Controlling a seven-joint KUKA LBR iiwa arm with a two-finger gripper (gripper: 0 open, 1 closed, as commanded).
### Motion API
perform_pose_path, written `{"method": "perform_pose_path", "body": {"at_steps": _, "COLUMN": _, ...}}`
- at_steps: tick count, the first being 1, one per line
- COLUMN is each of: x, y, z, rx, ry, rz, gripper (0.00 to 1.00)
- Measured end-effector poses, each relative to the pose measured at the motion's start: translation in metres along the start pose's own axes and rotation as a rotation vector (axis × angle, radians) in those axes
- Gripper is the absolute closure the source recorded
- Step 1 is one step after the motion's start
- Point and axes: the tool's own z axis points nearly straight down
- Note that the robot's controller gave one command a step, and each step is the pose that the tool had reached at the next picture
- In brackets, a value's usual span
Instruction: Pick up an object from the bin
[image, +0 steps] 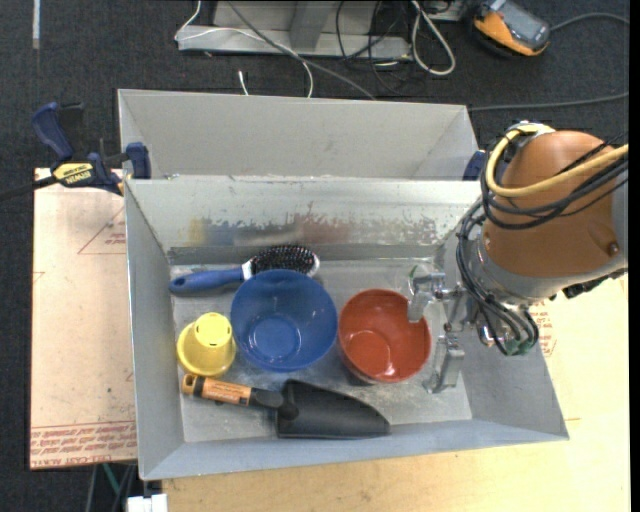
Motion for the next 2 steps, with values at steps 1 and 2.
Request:
{"method": "perform_pose_path", "body": {"at_steps": 1, "x": 0.0, "y": 0.0, "z": 0.0, "rx": 0.0, "ry": -0.001, "rz": 0.0, "gripper": 0.0}}
{"method": "perform_pose_path", "body": {"at_steps": 2, "x": -0.011, "y": 0.014, "z": 0.101, "rx": -0.002, "ry": 0.007, "rz": 0.067, "gripper": 0.0}}
